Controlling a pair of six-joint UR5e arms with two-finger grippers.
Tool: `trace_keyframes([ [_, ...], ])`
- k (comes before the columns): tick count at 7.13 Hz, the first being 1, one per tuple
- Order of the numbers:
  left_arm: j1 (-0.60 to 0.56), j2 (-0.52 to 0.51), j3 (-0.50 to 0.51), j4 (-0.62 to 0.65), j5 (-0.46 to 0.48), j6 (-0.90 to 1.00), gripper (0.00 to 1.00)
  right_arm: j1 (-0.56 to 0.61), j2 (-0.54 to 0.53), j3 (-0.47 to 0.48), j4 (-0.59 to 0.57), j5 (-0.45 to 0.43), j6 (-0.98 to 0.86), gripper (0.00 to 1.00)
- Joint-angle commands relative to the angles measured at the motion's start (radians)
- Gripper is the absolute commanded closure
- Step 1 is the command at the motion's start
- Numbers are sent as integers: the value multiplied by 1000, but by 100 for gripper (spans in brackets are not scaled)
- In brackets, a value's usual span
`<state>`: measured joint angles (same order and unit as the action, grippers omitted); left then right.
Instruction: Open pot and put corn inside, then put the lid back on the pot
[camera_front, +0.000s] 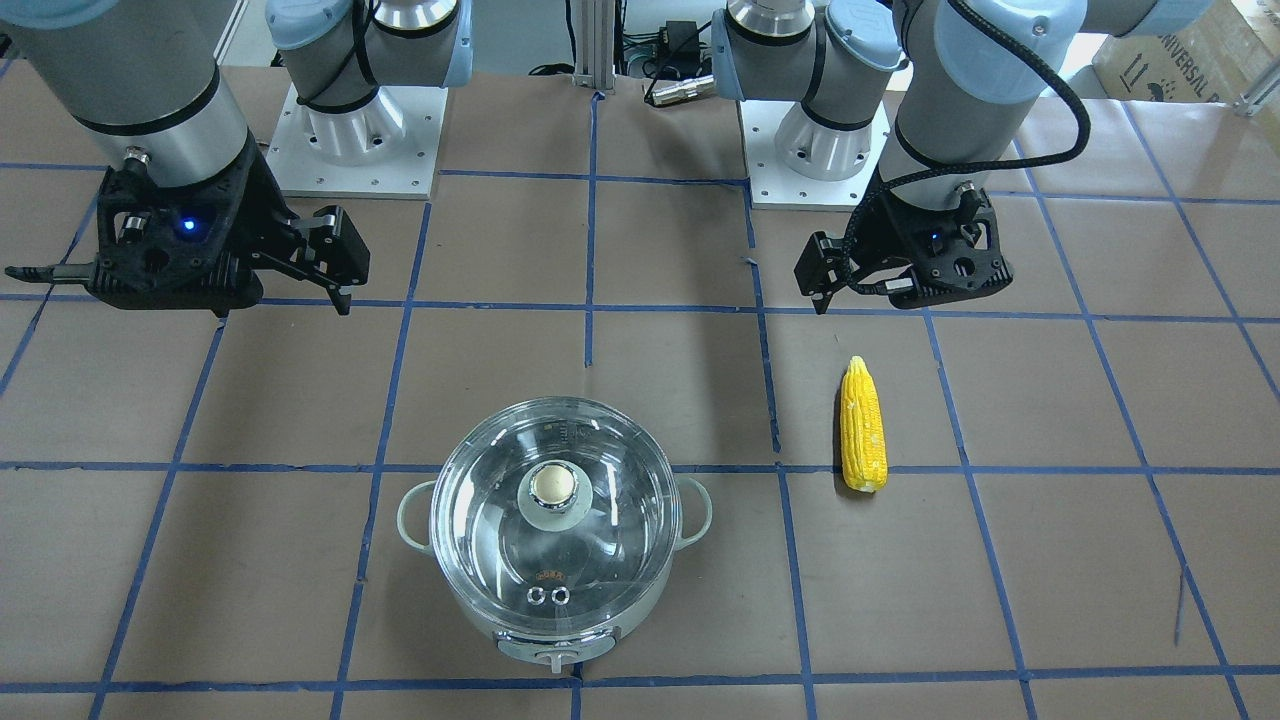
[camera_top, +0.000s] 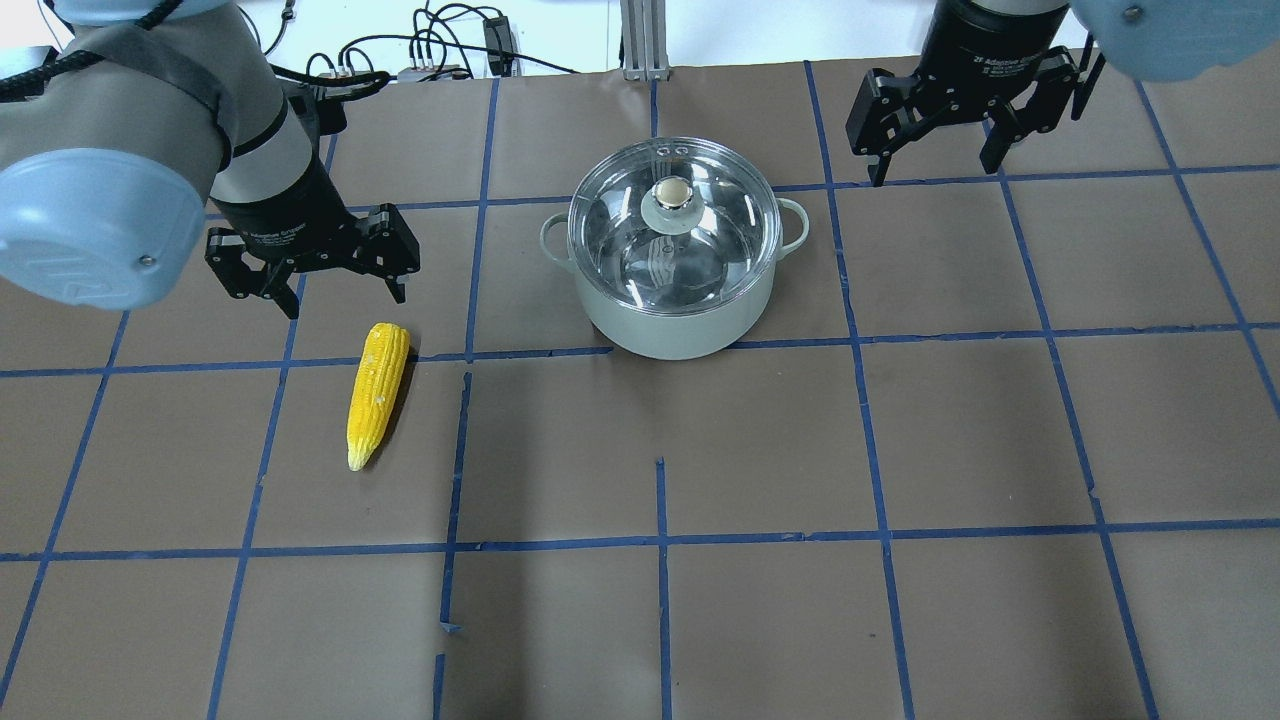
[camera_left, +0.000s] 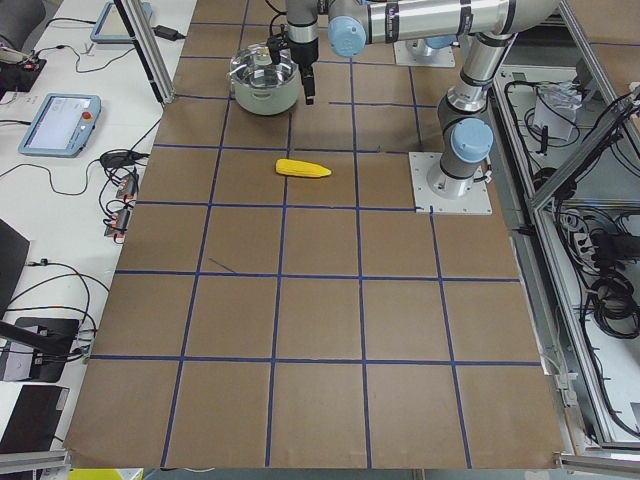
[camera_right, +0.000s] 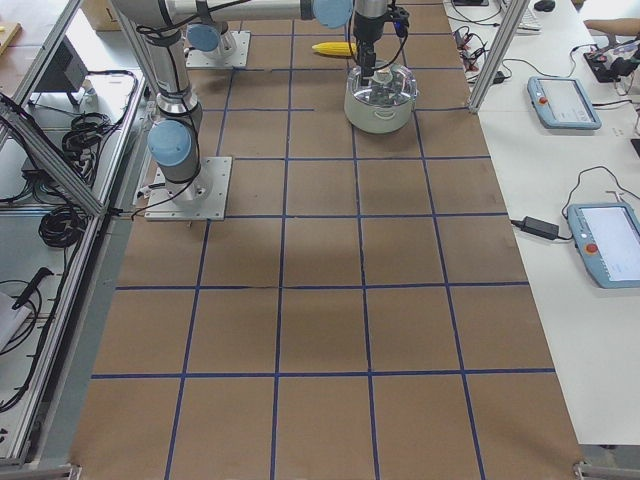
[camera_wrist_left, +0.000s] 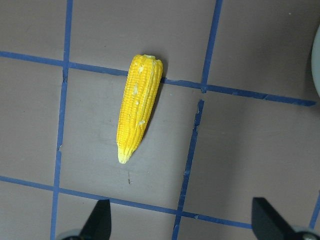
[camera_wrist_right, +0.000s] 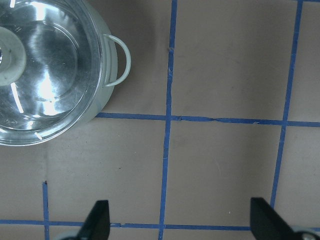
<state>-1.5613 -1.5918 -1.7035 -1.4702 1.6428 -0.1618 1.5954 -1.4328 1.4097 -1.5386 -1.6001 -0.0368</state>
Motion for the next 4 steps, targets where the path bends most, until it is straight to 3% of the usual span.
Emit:
trace_keyframes([
  [1,1,-10,10,2,2,11,0,1,0,2,-2,2,0,0],
  [3,15,1,-4,2,6,36,0,5,0,-3,-2,2,11,0],
  [4,23,9,-17,-1,6,157,0,9,-3,-6,-5,3,14,0],
])
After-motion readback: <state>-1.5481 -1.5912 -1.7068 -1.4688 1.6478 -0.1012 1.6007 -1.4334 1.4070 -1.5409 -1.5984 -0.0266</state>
